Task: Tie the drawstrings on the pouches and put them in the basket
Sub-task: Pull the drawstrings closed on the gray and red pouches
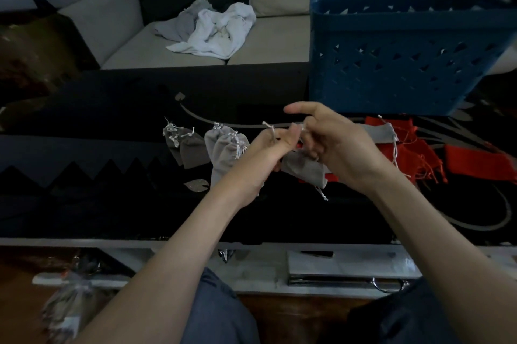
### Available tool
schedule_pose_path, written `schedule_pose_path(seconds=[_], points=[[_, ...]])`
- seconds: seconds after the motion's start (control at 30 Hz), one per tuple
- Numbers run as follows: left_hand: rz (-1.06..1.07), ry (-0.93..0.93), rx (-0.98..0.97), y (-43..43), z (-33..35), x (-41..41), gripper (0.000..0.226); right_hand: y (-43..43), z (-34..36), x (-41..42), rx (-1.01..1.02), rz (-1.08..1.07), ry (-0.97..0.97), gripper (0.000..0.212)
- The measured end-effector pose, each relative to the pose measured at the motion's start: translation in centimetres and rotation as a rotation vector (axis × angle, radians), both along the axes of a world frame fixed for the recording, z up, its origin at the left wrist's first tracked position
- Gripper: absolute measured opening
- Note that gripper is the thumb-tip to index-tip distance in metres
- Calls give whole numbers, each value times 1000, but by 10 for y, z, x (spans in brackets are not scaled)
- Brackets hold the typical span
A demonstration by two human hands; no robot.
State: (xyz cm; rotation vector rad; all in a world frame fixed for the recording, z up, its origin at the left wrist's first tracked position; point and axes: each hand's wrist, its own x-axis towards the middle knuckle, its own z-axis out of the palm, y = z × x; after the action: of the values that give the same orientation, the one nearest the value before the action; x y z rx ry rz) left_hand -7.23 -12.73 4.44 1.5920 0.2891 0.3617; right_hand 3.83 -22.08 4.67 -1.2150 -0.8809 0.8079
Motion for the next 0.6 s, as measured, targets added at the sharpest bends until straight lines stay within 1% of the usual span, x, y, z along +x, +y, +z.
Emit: schedule_pose_path(seconds=[0.03,0.07,0.13,0.17,0.2,0.27,0.4,0.43,0.53,0.57,0.6], points=[[-8,12,68,-2,0,-1,37,1,0,-3,-8,8,9,30],[0,31,111,-3,-1,-1,40,1,0,-7,-5,23,26,30],[35,100,162,-4,-3,-1,60,1,-1,-12,-9,53,31,31],[57,140,182,-5,-4,0,66,1,-1,-13,-29,54,-8,32],[71,158,206,-5,-7,1,68,1,-3,-13,-57,43,-64,32],[103,178,258,-7,-9,3,64,2,-5,-12,-106,2,-125,33],[136,151,300,-6,-11,8,48,5,-7,-10,-144,-34,-120,26],[136,144,292,-6,-12,9,49,5,-7,-10,-139,-35,-126,24],[112,108,227,-5,-13,10,69,5,-6,-11,-124,-77,-153,20],[100,102,220,-4,-13,10,67,4,-6,-10,-122,-95,-171,18],[92,93,222,-3,-14,10,59,4,-6,-9,-118,-110,-186,15]])
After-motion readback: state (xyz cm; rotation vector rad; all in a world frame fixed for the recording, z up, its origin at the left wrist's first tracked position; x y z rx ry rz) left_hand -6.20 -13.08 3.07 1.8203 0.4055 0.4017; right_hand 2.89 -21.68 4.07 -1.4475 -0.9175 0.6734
